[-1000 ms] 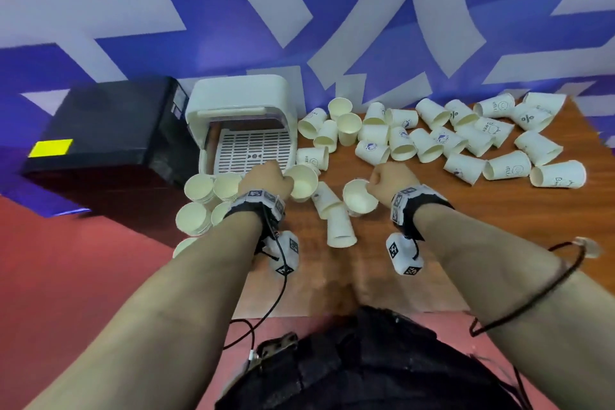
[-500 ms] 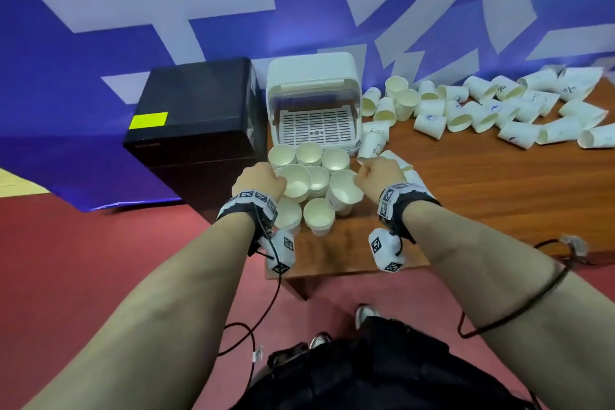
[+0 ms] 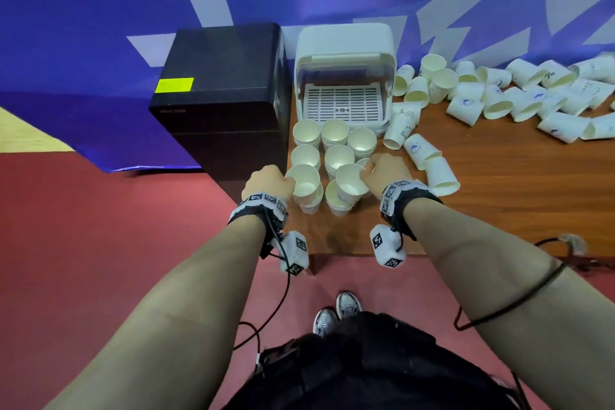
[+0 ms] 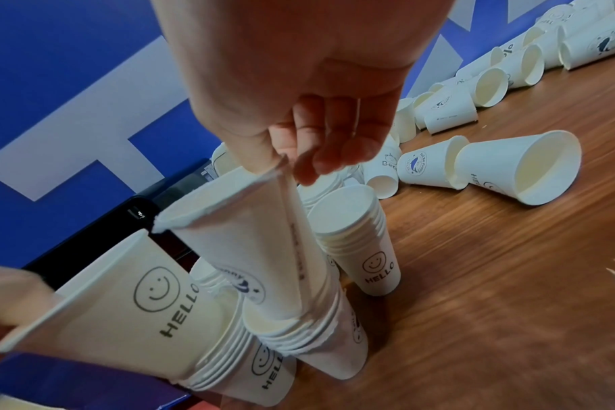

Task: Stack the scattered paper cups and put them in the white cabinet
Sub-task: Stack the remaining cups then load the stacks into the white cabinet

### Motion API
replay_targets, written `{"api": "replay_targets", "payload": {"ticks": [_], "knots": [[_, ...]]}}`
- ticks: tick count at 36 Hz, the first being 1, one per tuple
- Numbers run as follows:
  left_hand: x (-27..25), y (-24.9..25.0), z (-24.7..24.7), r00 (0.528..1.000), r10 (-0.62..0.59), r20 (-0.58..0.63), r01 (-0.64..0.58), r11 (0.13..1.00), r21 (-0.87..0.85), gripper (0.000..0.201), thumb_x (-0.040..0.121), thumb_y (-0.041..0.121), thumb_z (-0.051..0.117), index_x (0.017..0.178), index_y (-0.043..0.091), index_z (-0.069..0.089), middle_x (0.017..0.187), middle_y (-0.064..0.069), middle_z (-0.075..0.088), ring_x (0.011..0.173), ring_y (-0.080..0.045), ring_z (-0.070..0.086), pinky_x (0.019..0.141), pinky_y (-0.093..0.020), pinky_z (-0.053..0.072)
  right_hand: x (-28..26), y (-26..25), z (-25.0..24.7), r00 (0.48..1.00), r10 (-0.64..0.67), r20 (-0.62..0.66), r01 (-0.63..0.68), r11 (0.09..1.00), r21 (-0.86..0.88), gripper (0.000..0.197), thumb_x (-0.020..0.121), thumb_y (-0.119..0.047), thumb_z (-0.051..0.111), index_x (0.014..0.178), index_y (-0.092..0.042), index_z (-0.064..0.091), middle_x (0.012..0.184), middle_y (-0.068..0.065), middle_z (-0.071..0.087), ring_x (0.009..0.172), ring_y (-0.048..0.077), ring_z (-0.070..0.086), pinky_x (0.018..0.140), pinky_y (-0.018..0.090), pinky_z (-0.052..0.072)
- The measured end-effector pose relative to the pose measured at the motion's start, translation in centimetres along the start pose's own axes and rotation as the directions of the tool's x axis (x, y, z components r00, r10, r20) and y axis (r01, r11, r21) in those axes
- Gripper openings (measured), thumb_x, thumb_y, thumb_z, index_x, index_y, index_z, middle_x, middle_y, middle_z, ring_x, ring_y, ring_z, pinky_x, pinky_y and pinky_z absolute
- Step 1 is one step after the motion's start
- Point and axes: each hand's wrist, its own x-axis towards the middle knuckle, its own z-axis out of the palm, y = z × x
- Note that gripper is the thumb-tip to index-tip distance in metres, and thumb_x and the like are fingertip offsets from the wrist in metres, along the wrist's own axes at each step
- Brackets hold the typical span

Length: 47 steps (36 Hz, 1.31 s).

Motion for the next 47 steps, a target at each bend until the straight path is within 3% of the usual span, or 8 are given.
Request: {"api": "replay_targets", "payload": {"ticks": [6,14,23,30,38,43,47], "knots": [[0.5,0.6,0.1,1.000,-0.002,0.014,0.003,1.000,-0.019,0.019,0.077,0.029,0.054,0.085,0.014,0.062,0.082,-0.007,0.065,0.075,-0.031,0.064,0.076,-0.039,0.057,0.0,-0.3,0.2,1.000,-0.026,0.017,0.026,1.000,-0.004,0.020,0.087,-0.022,0.054,0.086,-0.006,0.066,0.084,0.015,0.064,0.079,0.033,0.060,0.061,0.029,0.039],[0.9,0.8,0.4,1.000,-0.021,0.015,0.021,0.999,-0.024,0.018,0.079,0.030,0.054,0.085,0.015,0.063,0.083,-0.006,0.065,0.075,-0.030,0.064,0.073,-0.035,0.056,0.4,-0.2,0.2,0.997,-0.058,0.055,0.060,0.997,-0.041,0.019,0.088,-0.023,0.054,0.091,-0.008,0.065,0.090,0.013,0.064,0.080,0.028,0.058,0.060,0.028,0.039],[1.1,0.7,0.7,0.999,-0.035,0.005,0.035,0.999,-0.020,0.019,0.080,0.032,0.054,0.084,0.015,0.063,0.083,-0.006,0.065,0.076,-0.031,0.064,0.074,-0.036,0.056,0.6,-0.3,0.1,0.998,-0.035,0.050,0.037,0.999,-0.038,0.021,0.090,-0.023,0.048,0.080,-0.008,0.060,0.083,0.015,0.062,0.071,0.028,0.055,0.050,0.025,0.031],[1.1,0.8,1.1,0.999,-0.044,0.002,0.044,0.999,0.007,0.019,0.077,0.032,0.054,0.085,0.017,0.063,0.084,-0.006,0.065,0.076,-0.031,0.063,0.077,-0.039,0.057,0.6,0.2,-0.2,0.996,-0.018,0.089,0.024,0.997,-0.068,0.025,0.094,-0.022,0.045,0.098,-0.008,0.065,0.090,0.013,0.062,0.076,0.029,0.058,0.060,0.029,0.039],[1.4,1.1,2.2,1.000,-0.015,0.021,0.014,0.999,0.041,0.020,0.078,0.031,0.054,0.089,0.018,0.063,0.086,-0.005,0.066,0.078,-0.030,0.064,0.077,-0.038,0.057,0.7,1.3,-0.5,0.997,-0.006,0.071,0.013,0.996,-0.092,0.020,0.089,-0.021,0.050,0.094,-0.009,0.064,0.091,0.013,0.064,0.077,0.030,0.060,0.058,0.029,0.039],[1.5,2.1,3.7,0.999,0.044,0.030,-0.046,0.994,0.103,0.017,0.079,0.026,0.052,0.085,0.013,0.062,0.085,-0.008,0.065,0.074,-0.031,0.061,0.067,-0.032,0.050,0.3,3.6,-0.9,0.998,-0.004,0.059,0.010,0.995,-0.101,0.017,0.087,-0.019,0.049,0.075,-0.011,0.057,0.078,0.010,0.062,0.070,0.027,0.059,0.050,0.026,0.036],[1.5,4.3,5.3,0.991,0.126,0.045,-0.132,0.982,0.136,0.017,0.082,0.028,0.053,0.078,0.013,0.058,0.082,-0.009,0.062,0.071,-0.033,0.058,0.064,-0.031,0.046,-0.2,6.6,-1.7,0.998,0.053,0.014,-0.052,0.995,-0.085,0.022,0.091,-0.019,0.046,0.084,-0.008,0.063,0.078,0.009,0.063,0.071,0.026,0.059,0.058,0.028,0.044]]}}
